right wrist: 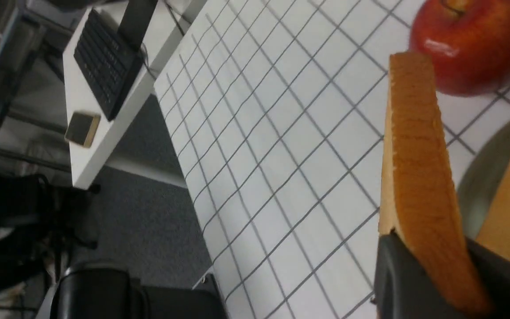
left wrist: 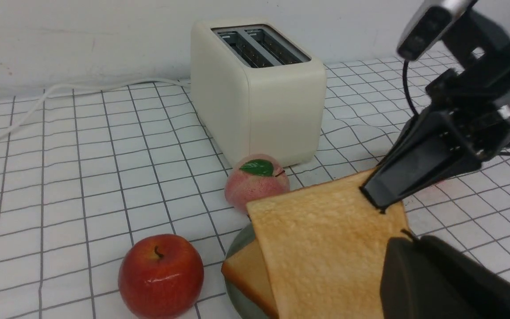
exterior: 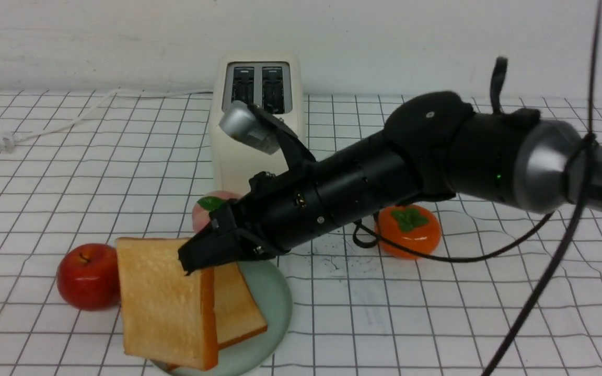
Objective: Take toasted bread from bread machine on white checkered table place on plate.
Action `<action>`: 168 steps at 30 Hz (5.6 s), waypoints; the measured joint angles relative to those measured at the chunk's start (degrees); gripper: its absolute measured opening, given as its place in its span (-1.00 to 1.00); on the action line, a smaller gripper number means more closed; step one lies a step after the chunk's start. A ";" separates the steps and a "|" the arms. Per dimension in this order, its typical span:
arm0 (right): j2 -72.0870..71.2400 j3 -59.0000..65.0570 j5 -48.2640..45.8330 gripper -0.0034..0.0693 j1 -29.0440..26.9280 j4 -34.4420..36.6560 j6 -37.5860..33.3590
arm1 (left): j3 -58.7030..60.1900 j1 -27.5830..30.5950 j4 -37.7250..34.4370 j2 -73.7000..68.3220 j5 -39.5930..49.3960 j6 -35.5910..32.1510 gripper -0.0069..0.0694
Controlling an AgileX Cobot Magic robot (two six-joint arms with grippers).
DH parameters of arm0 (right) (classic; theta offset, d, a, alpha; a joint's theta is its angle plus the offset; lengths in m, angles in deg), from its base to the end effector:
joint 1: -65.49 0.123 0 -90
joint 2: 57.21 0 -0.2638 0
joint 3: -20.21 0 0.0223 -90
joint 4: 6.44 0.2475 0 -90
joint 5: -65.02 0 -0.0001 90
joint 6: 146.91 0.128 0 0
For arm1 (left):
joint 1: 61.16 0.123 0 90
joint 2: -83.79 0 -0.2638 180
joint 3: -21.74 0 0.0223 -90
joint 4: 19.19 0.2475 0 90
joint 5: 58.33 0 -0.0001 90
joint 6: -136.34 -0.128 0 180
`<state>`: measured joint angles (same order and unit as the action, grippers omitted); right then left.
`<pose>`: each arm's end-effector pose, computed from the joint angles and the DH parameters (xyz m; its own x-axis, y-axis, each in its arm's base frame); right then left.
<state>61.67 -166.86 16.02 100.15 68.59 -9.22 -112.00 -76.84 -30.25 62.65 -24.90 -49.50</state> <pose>0.3040 0.3237 0.2284 -0.8309 -0.2161 -0.5127 -0.5558 0.3667 0.7461 0.0917 -0.0398 0.3109 -0.1945 -0.0071 -0.9809 0.3579 0.9305 -0.0777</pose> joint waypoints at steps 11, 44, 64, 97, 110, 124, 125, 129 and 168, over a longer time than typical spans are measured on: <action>8.50 0.00 1.80 -0.45 -4.32 5.09 0.64 | 0.00 0.00 0.00 0.00 0.33 0.87 -0.82; -48.04 9.17 -21.84 -0.92 -16.89 -58.00 35.58 | 0.34 0.00 -1.32 10.06 1.13 7.62 -0.85; -111.27 57.50 1.80 -0.90 -16.89 -67.29 61.51 | 20.08 0.00 -5.00 13.71 -13.83 11.35 -0.85; -111.33 84.97 29.12 -0.83 -35.15 -70.10 43.16 | 25.13 0.00 -5.00 13.71 -8.99 11.38 -0.85; -111.33 84.59 26.17 -0.81 -35.14 -66.15 41.73 | 25.13 0.00 -5.00 13.71 -7.65 11.38 -0.85; -111.33 84.59 26.01 -0.77 -35.14 -65.38 41.68 | 25.13 0.00 -5.00 13.71 -7.55 11.51 -0.83; -111.33 84.59 26.01 -0.77 -35.14 -65.38 41.68 | 25.13 0.00 -5.00 13.71 -7.55 11.51 -0.83; -111.33 84.59 26.01 -0.76 -35.14 -65.38 41.68 | 25.13 0.00 -5.00 13.71 -7.44 11.55 -0.82; -111.33 84.59 25.90 -0.66 -35.14 -65.16 41.56 | 32.00 10.01 8.33 13.71 -11.29 23.39 -0.85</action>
<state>-49.66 -82.27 41.92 65.00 3.43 32.35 -80.00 -66.83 -21.91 76.36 -36.19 -26.11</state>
